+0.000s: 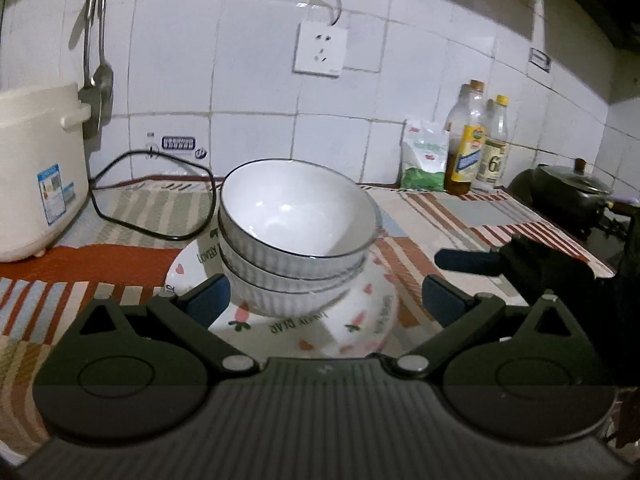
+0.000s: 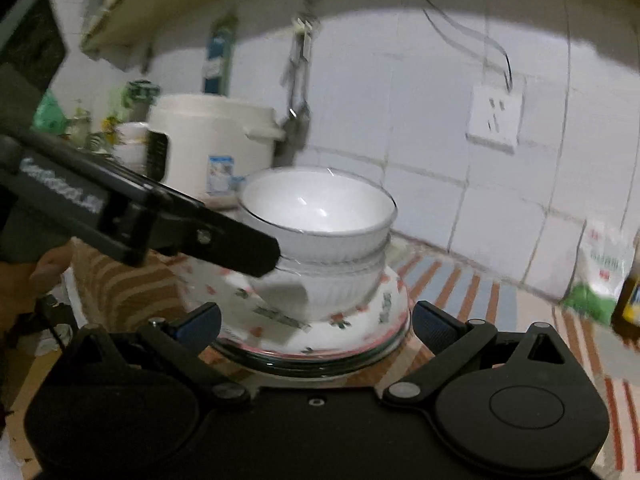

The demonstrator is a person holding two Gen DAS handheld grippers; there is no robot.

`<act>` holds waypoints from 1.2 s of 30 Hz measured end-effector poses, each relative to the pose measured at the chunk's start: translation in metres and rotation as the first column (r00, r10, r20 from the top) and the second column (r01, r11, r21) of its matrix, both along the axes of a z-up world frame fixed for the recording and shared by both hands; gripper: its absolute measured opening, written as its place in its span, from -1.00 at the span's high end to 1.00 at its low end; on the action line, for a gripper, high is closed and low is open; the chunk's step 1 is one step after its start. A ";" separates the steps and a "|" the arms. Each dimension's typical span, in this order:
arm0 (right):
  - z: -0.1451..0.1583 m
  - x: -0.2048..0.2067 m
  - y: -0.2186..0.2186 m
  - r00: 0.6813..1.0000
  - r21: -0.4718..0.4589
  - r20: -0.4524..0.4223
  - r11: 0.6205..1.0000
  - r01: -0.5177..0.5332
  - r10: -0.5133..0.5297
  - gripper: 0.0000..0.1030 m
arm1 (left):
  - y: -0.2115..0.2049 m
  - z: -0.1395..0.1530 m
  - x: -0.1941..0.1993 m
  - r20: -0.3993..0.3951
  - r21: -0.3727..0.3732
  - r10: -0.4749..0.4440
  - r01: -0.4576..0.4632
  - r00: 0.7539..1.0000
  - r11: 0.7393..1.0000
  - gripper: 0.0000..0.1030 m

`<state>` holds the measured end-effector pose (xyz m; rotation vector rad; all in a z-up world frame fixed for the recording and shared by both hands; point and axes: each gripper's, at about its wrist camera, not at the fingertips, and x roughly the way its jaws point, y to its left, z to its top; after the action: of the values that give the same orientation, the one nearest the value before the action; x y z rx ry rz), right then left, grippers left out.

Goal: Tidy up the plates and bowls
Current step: 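Open both grippers and pull them back from the stacked dishes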

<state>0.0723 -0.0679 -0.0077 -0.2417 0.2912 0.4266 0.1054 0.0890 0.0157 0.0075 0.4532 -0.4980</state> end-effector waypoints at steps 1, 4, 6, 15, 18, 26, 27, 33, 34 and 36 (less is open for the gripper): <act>0.002 -0.008 0.001 1.000 -0.015 0.016 1.000 -0.002 0.002 -1.00 | -0.001 0.002 -0.006 0.003 0.004 0.000 0.000 1.000 1.000 -1.00; 0.009 -0.027 0.001 0.999 -0.031 0.043 1.000 -0.001 0.003 -1.00 | -0.002 0.010 -0.026 0.003 0.009 0.012 -0.012 1.000 1.000 -1.00; 0.015 -0.039 -0.001 0.999 -0.024 0.046 1.000 0.008 -0.007 -1.00 | -0.003 0.015 -0.040 0.008 0.015 0.021 -0.021 1.000 1.000 -1.00; 0.047 -0.073 -0.032 0.985 0.097 -0.057 0.981 0.165 -0.160 -1.00 | -0.010 0.028 -0.083 0.006 0.038 0.076 -0.076 0.997 0.996 -1.00; 0.051 -0.085 -0.044 0.964 0.142 -0.118 0.957 0.252 -0.237 -1.00 | -0.013 0.024 -0.089 -0.002 0.037 0.141 -0.141 0.990 0.989 -1.00; 0.047 -0.113 -0.063 0.930 0.136 -0.114 0.922 0.363 -0.350 -1.00 | -0.015 0.021 -0.102 -0.004 0.043 0.178 -0.178 0.984 0.983 -1.00; 0.048 -0.115 -0.065 0.922 0.130 -0.117 0.915 0.382 -0.369 -1.00 | -0.016 0.021 -0.103 -0.005 0.044 0.181 -0.180 0.984 0.983 -1.00; 0.057 -0.123 -0.072 0.882 0.099 -0.109 0.878 0.469 -0.459 -1.00 | -0.027 0.022 -0.110 0.018 0.082 0.220 -0.220 0.975 0.972 -1.00; 0.058 -0.124 -0.073 0.878 0.099 -0.115 0.874 0.475 -0.465 -1.00 | -0.030 0.023 -0.111 0.024 0.092 0.224 -0.225 0.974 0.970 -1.00; 0.062 -0.125 -0.075 0.867 0.105 -0.133 0.863 0.494 -0.480 -1.00 | -0.034 0.025 -0.115 0.030 0.104 0.224 -0.226 0.974 0.969 -1.00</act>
<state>-0.0526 -0.1430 0.0540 -0.0057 0.4096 -0.0476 -0.0099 0.0554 0.0404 0.0634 0.4560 -0.2500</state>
